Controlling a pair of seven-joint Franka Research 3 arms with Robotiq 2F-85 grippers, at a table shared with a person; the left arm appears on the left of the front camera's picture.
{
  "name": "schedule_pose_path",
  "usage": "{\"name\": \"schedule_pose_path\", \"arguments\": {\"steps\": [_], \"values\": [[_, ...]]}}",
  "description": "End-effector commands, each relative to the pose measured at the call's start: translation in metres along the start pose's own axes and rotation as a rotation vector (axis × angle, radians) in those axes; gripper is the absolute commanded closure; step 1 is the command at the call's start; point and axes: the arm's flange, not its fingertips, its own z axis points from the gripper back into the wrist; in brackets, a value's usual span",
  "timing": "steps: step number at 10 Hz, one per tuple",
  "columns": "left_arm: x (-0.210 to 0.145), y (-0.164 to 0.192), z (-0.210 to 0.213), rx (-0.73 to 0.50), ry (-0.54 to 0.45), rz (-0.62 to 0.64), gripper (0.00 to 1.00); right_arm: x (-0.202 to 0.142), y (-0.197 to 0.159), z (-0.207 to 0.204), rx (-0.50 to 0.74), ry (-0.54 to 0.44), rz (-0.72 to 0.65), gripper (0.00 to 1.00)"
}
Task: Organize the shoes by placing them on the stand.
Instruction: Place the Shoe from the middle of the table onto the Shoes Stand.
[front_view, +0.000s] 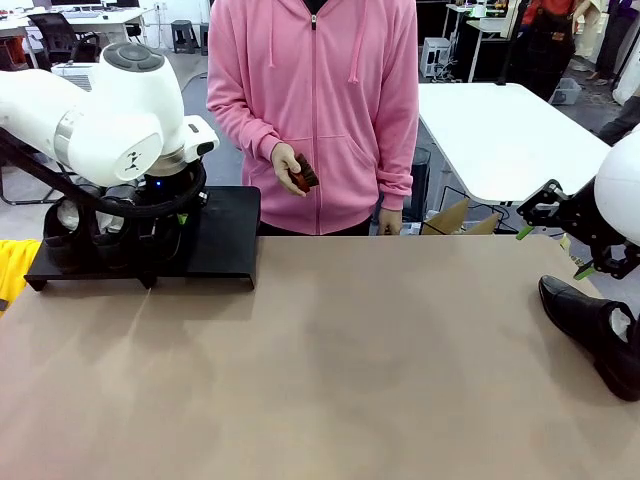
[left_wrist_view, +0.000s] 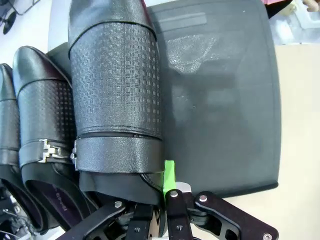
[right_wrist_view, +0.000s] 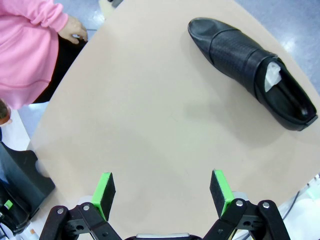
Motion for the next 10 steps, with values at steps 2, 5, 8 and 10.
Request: {"name": "schedule_pose_path", "arguments": {"steps": [2, 5, 8, 10], "values": [[0.007, 0.002, -0.001, 0.005, 0.010, -0.011, 1.00, 0.000, 0.000, 0.000, 0.014, -0.006, 0.003, 0.00], [0.009, 0.002, -0.006, 0.003, 0.016, -0.004, 0.49, 0.000, 0.000, 0.000, 0.014, -0.006, 0.003, 0.00], [0.008, 0.002, 0.001, -0.001, -0.020, 0.012, 0.49, 0.000, 0.000, 0.000, 0.014, -0.006, 0.003, 0.00], [0.003, -0.001, 0.012, -0.036, -0.045, 0.009, 0.49, 0.000, 0.000, 0.000, 0.014, -0.006, 0.003, 0.00]]}}
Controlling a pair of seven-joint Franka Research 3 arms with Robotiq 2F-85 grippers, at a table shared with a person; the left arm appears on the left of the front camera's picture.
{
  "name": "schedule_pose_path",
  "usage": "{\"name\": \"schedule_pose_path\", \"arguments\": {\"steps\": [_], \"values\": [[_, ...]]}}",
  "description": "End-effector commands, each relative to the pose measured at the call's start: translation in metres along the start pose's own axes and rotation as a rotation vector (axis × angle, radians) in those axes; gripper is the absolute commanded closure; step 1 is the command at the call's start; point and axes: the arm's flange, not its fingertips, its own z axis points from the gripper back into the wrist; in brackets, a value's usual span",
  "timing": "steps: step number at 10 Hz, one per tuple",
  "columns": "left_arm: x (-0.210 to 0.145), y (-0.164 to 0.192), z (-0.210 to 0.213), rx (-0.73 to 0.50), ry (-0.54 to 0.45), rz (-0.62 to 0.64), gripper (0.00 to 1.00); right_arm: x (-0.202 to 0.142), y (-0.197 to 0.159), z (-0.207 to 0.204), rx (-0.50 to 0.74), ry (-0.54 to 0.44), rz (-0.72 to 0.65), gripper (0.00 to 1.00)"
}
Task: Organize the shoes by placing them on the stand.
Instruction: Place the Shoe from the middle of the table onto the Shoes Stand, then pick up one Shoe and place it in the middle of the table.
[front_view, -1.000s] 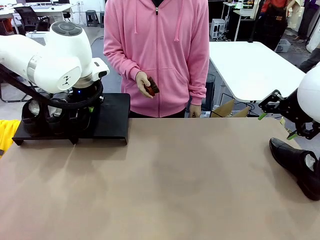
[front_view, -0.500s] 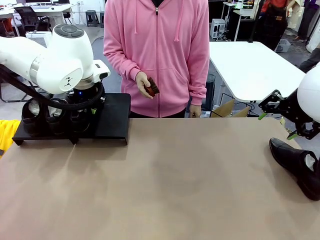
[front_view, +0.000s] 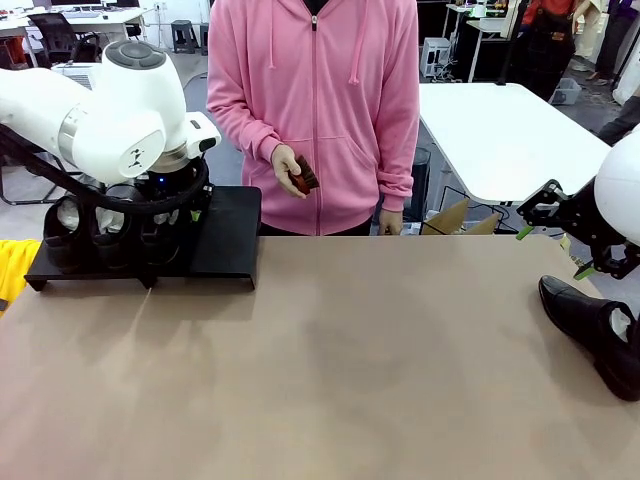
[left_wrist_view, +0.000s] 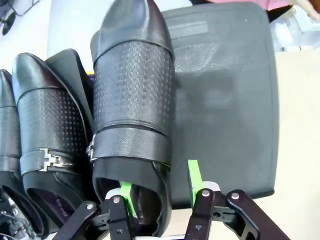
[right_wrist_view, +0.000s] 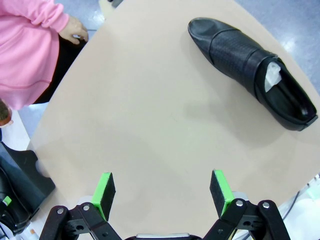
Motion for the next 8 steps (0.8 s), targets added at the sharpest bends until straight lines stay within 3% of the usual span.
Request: {"name": "schedule_pose_path", "arguments": {"steps": [1, 3, 4, 8], "values": [[-0.010, 0.000, 0.014, -0.034, -0.032, -0.004, 0.49, 0.000, 0.000, 0.000, 0.014, -0.006, 0.003, 0.00], [-0.023, 0.004, 0.030, -0.111, -0.088, 0.053, 0.49, 0.000, 0.000, 0.000, 0.014, -0.006, 0.003, 0.00], [-0.002, -0.005, 0.015, -0.021, -0.027, 0.007, 0.49, 0.000, 0.000, 0.000, 0.014, -0.006, 0.003, 0.00], [-0.002, -0.005, 0.015, -0.021, -0.027, 0.007, 0.49, 0.000, 0.000, 0.000, 0.014, -0.006, 0.003, 0.00]]}}
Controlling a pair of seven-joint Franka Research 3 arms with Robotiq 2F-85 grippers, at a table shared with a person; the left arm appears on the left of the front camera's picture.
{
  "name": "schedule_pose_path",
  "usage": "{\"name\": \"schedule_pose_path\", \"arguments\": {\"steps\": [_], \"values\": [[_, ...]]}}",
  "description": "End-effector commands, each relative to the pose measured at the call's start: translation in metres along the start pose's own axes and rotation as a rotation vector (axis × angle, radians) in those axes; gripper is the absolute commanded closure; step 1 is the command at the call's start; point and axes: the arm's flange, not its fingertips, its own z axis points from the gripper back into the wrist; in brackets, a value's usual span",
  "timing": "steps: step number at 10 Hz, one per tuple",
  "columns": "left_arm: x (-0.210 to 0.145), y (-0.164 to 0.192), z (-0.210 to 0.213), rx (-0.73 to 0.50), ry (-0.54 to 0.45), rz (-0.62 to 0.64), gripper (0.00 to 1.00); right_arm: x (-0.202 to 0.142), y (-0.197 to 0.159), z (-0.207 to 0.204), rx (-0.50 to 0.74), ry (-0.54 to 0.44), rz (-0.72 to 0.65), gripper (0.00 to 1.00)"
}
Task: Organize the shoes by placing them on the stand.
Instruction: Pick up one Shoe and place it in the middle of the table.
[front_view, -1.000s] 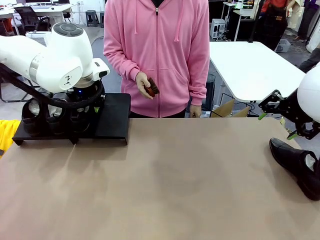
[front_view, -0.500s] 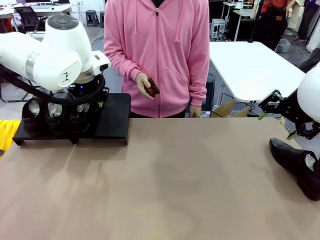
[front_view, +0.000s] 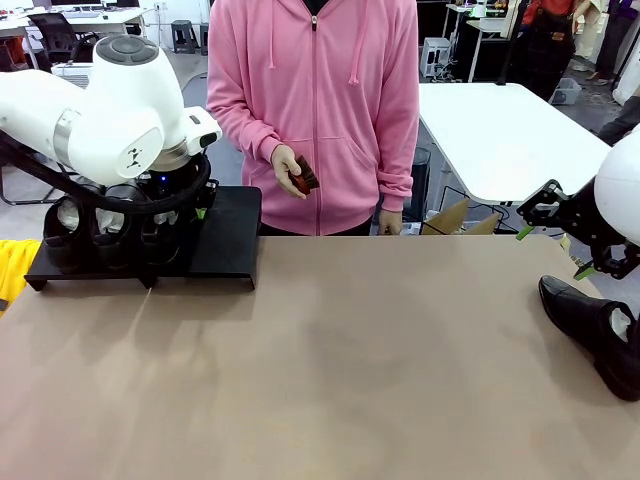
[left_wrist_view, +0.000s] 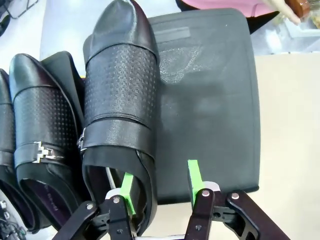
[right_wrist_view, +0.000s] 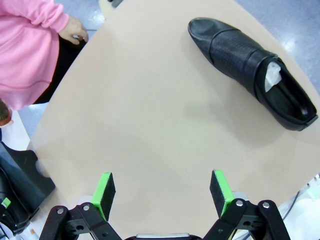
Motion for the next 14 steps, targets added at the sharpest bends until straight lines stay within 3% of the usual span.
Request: {"name": "schedule_pose_path", "arguments": {"steps": [1, 3, 7, 8, 10, 11, 14], "values": [[-0.001, 0.000, 0.001, 0.000, -0.002, 0.000, 0.49, 0.000, 0.000, 0.000, 0.014, -0.006, 0.003, 0.00], [-0.007, -0.049, 0.069, 0.106, -0.107, -0.093, 0.49, 0.000, 0.000, 0.000, 0.014, -0.006, 0.003, 0.00], [-0.039, -0.130, 0.124, 0.144, -0.217, -0.263, 0.49, 0.000, 0.000, 0.000, 0.014, -0.006, 0.003, 0.00], [-0.049, -0.157, 0.128, 0.084, -0.169, -0.289, 0.49, 0.000, 0.000, 0.000, 0.014, -0.006, 0.003, 0.00], [-0.074, -0.208, 0.112, -0.142, 0.064, -0.286, 0.49, 0.000, 0.000, 0.000, 0.014, -0.006, 0.003, 0.00], [-0.090, -0.233, 0.108, -0.226, 0.128, -0.326, 0.49, 0.000, 0.000, 0.000, 0.014, -0.006, 0.003, 0.00], [-0.110, -0.241, 0.102, -0.259, 0.188, -0.279, 0.49, 0.000, 0.000, 0.000, 0.014, -0.006, 0.003, 0.00]]}}
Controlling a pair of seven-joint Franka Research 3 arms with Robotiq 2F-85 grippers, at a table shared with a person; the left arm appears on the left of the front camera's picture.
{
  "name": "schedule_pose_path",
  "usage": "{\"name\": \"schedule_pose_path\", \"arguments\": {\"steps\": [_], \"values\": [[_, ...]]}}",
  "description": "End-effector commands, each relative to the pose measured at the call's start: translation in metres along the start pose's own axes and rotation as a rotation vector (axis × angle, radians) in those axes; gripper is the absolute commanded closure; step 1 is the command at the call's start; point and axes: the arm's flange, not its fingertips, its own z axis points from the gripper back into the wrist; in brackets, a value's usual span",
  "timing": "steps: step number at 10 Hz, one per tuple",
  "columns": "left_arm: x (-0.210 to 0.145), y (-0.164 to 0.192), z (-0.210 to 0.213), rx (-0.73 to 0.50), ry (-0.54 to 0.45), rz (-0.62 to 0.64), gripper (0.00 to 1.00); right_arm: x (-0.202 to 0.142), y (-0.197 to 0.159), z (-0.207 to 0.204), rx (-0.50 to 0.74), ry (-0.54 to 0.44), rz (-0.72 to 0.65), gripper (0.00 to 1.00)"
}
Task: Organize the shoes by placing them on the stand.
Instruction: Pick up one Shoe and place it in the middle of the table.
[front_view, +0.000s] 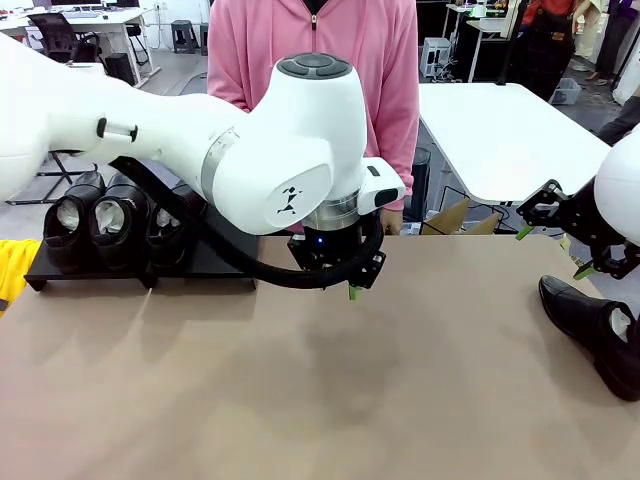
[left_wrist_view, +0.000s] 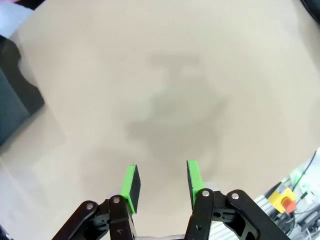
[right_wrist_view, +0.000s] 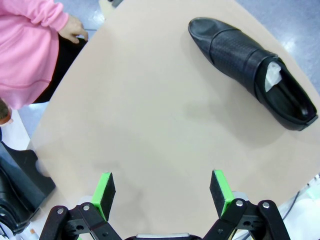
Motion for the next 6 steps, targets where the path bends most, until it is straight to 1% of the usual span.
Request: {"name": "schedule_pose_path", "arguments": {"steps": [1, 2, 3, 4, 5, 6], "values": [[0.001, 0.035, 0.016, -0.022, -0.023, 0.076, 0.49, 0.000, 0.000, 0.000, 0.014, -0.006, 0.002, 0.00], [0.000, 0.000, 0.000, 0.000, 0.000, 0.000, 0.49, 0.000, 0.000, 0.000, 0.000, 0.000, 0.000, 0.00], [0.000, 0.000, 0.000, 0.000, 0.000, 0.000, 0.49, 0.011, 0.003, -0.016, -0.087, 0.005, 0.089, 0.00], [0.000, 0.000, 0.000, 0.000, 0.000, 0.000, 0.49, 0.024, 0.006, -0.022, -0.168, 0.085, 0.136, 0.00], [0.000, 0.000, 0.000, 0.000, 0.000, 0.000, 0.49, 0.038, 0.011, -0.022, -0.217, 0.159, 0.163, 0.00], [0.000, 0.000, 0.000, 0.000, 0.000, 0.000, 0.49, 0.045, 0.015, -0.025, -0.272, 0.187, 0.241, 0.00]]}}
